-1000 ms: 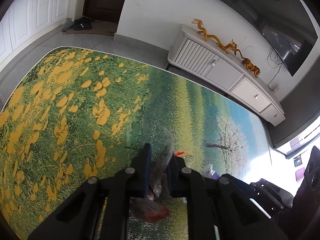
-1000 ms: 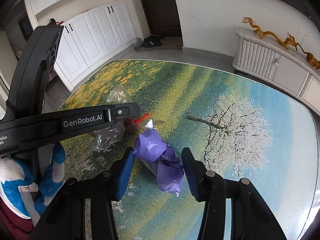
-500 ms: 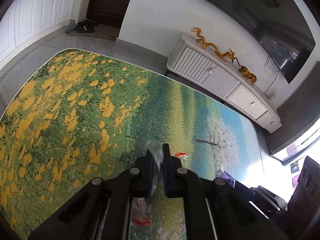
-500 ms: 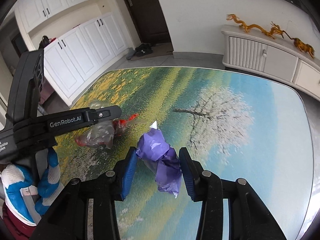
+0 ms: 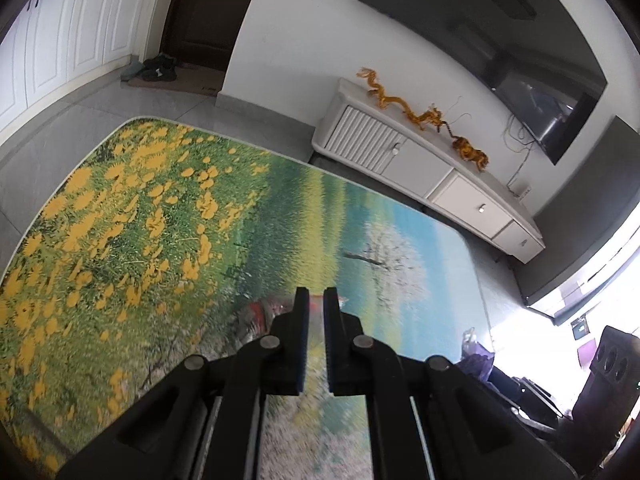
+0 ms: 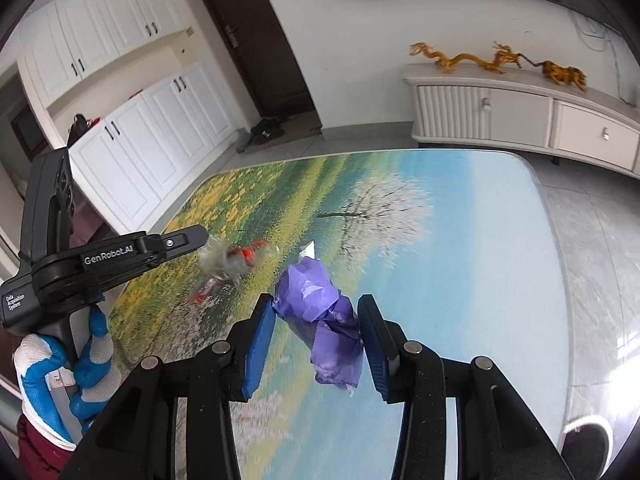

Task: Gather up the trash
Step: 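Carry the purple bag with the right tool over the trash bin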

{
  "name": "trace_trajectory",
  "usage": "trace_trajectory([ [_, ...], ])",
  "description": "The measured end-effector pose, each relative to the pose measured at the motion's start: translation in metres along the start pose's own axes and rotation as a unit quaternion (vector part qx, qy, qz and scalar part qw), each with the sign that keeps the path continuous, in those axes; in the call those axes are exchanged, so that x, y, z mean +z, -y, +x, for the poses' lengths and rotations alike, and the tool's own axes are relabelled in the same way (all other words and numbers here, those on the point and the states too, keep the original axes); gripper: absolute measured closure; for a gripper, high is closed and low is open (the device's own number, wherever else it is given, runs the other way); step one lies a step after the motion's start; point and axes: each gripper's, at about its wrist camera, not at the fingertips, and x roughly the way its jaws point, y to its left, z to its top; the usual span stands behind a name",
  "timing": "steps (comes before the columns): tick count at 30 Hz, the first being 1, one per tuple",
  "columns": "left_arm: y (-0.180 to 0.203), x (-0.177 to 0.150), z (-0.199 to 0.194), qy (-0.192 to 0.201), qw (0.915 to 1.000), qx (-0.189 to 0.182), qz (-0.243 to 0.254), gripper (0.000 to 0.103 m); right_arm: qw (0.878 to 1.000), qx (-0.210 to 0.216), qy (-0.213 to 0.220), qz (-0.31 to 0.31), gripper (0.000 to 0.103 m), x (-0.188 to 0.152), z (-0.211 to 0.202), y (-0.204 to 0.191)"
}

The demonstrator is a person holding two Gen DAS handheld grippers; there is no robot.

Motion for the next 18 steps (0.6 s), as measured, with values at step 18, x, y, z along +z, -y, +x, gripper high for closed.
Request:
trace_trajectory([
  [18,0.079,-0.034,-0.089,0.045,0.9929,-0.052,0.098,0.097,0.993,-0.063,0.099,0.031,0.063,-0.045,-0.14,0.016],
])
